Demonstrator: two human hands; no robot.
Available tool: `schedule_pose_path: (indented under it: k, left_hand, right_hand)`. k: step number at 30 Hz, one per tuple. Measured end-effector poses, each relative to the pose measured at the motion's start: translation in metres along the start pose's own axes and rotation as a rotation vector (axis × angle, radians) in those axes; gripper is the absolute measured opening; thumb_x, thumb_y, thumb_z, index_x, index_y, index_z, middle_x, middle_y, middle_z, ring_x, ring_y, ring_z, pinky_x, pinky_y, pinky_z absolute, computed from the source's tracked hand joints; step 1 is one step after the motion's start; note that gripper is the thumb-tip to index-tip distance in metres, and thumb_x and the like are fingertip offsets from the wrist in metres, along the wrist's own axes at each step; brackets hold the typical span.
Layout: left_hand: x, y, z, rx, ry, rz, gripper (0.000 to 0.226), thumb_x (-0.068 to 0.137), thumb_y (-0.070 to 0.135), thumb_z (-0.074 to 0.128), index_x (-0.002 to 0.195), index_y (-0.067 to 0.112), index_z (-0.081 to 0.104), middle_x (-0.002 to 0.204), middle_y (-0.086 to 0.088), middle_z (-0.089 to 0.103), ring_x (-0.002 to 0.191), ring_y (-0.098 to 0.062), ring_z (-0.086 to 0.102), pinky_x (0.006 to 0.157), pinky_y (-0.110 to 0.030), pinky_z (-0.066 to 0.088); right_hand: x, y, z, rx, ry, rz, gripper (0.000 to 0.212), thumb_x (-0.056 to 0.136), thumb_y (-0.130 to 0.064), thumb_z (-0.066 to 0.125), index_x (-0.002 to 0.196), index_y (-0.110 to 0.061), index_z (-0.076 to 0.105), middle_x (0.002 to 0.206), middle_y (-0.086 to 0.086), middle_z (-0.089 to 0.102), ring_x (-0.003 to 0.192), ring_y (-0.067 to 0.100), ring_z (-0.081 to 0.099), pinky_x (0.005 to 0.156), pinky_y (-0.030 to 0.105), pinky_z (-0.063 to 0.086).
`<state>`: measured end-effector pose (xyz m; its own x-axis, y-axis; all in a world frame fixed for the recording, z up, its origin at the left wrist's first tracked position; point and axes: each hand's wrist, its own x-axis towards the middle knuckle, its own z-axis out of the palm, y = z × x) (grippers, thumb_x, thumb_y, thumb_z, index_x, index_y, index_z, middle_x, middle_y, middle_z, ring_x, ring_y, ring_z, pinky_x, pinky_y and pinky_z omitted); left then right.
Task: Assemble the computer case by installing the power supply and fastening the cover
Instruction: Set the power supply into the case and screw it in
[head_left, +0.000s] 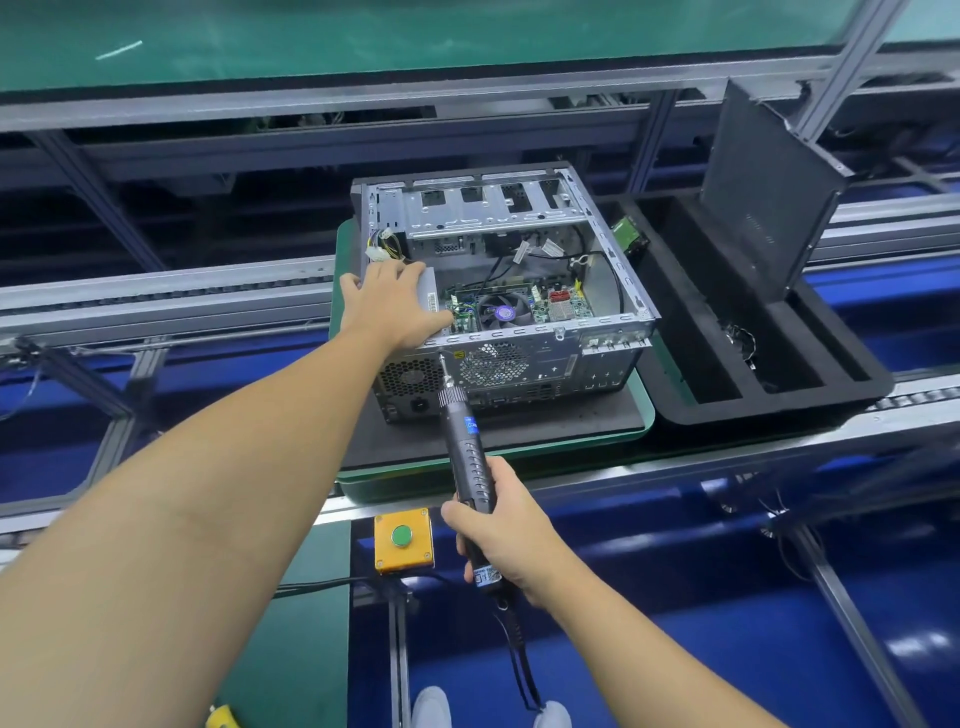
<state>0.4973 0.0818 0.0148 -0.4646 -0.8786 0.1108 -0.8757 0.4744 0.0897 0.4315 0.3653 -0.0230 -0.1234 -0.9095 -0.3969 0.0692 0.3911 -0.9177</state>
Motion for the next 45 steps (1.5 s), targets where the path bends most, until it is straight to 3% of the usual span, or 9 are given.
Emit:
schedule_pose_path:
  k: [4, 10, 28, 38, 45]
  left_hand:
    - [0.001, -0.001, 0.001, 0.006, 0.001, 0.0, 0.092, 0.067, 0.074, 0.033, 0.147, 0.029, 0.038, 0.144, -0.002, 0.044, 0.133, -0.02, 0.035, 0.102, -0.051, 0.024]
    - [0.001, -0.001, 0.002, -0.004, 0.003, 0.002, 0.092, 0.067, 0.074, 0.034, 0.147, 0.029, 0.038, 0.144, -0.002, 0.044, 0.134, -0.02, 0.034, 0.103, -0.052, 0.023]
    - [0.001, -0.002, 0.003, -0.012, 0.009, -0.001, 0.094, 0.066, 0.077, 0.032, 0.147, 0.03, 0.037, 0.143, -0.001, 0.044, 0.134, -0.019, 0.033, 0.104, -0.052, 0.025]
    - [0.001, -0.003, 0.004, -0.011, 0.011, 0.005, 0.093, 0.066, 0.077, 0.032, 0.146, 0.03, 0.038, 0.142, 0.0, 0.045, 0.133, -0.019, 0.034, 0.104, -0.051, 0.026]
    - [0.002, -0.003, 0.004, -0.016, 0.012, 0.0, 0.092, 0.067, 0.076, 0.034, 0.146, 0.03, 0.038, 0.142, 0.0, 0.045, 0.133, -0.019, 0.034, 0.104, -0.051, 0.024]
  right_hand:
    - [0.003, 0.002, 0.0, -0.225, 0.091, -0.028, 0.032, 0.086, -0.026, 0.068, 0.108, -0.032, 0.046, 0.084, -0.002, 0.06, 0.062, 0.015, 0.057, 0.06, 0.042, 0.06]
    - [0.003, 0.005, -0.001, -0.419, 0.173, -0.056, 0.048, 0.088, -0.026, 0.068, 0.128, -0.033, 0.04, 0.091, -0.009, 0.061, 0.065, 0.01, 0.055, 0.056, 0.029, 0.05]
    - [0.007, 0.007, -0.004, -0.393, 0.141, -0.029, 0.046, 0.086, -0.027, 0.065, 0.123, -0.038, 0.04, 0.09, -0.006, 0.062, 0.059, 0.014, 0.052, 0.054, 0.03, 0.049]
    - [0.007, 0.014, -0.005, -0.354, 0.167, -0.01, 0.045, 0.086, -0.027, 0.067, 0.122, -0.036, 0.041, 0.087, -0.008, 0.061, 0.053, 0.008, 0.052, 0.041, 0.014, 0.04]
    - [0.006, 0.012, -0.006, -0.388, 0.165, -0.024, 0.046, 0.087, -0.026, 0.067, 0.123, -0.035, 0.041, 0.09, -0.009, 0.06, 0.056, 0.008, 0.052, 0.045, 0.017, 0.042]
